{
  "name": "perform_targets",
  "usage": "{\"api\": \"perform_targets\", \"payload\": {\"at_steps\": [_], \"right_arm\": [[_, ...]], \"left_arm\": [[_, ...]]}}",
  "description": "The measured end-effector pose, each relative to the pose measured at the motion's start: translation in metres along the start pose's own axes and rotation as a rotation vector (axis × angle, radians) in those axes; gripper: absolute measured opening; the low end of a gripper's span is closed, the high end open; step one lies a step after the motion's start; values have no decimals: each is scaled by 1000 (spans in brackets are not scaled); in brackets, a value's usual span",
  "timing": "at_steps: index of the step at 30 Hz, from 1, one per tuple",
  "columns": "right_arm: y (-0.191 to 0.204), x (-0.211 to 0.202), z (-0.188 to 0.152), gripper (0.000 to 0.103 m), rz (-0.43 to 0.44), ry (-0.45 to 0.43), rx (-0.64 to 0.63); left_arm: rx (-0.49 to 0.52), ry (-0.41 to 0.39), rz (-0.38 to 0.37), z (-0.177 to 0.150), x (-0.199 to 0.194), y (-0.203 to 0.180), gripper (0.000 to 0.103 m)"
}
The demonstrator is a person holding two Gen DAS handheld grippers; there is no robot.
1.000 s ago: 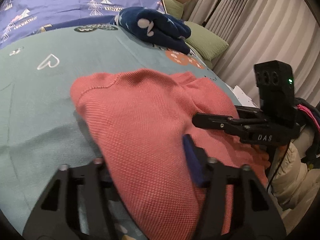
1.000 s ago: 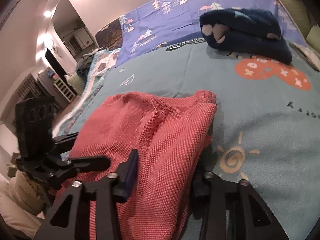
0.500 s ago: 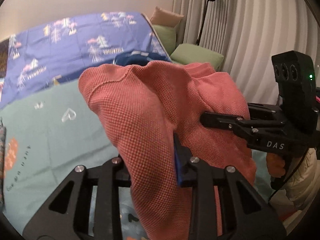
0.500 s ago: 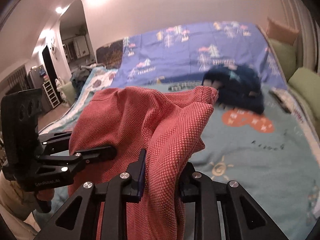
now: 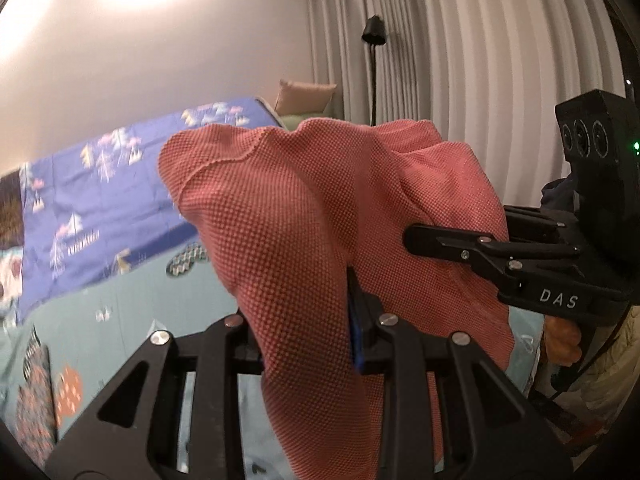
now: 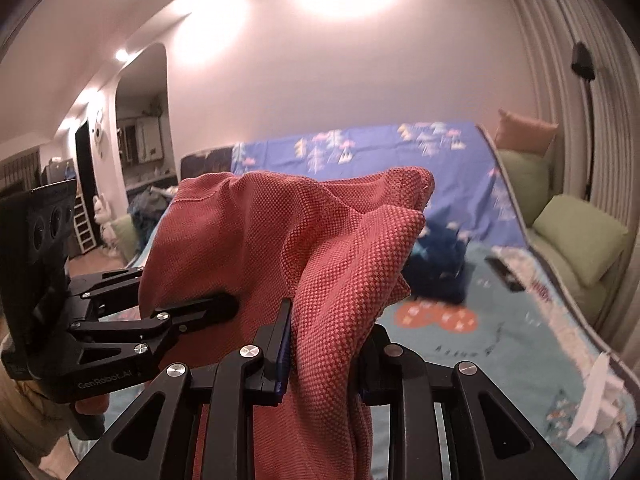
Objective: Fold small clothes
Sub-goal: 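Grasp the folded shirt with both tools and lift it up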
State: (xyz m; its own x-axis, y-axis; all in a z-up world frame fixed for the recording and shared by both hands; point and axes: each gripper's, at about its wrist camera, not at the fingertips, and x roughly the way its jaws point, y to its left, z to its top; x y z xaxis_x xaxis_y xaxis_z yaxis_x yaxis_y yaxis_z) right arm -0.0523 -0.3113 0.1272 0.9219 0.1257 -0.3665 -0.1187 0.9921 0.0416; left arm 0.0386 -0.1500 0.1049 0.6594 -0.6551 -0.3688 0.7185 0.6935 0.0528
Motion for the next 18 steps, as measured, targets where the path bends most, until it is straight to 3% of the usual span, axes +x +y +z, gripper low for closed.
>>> {"api": "perform_targets", "payload": {"at_steps": [8,15,18], "right_arm": [[-27,-9,41,24,-32,-86,11],[-70,18,98,25,-19,-123,80],[-82,31,126,24,-55,-162,65]], "left_arm": [[81,-63,-2,51,18,-7,31],[154,-109,45,112,59,3,31],[189,-141,72,136,77,7,32]]}}
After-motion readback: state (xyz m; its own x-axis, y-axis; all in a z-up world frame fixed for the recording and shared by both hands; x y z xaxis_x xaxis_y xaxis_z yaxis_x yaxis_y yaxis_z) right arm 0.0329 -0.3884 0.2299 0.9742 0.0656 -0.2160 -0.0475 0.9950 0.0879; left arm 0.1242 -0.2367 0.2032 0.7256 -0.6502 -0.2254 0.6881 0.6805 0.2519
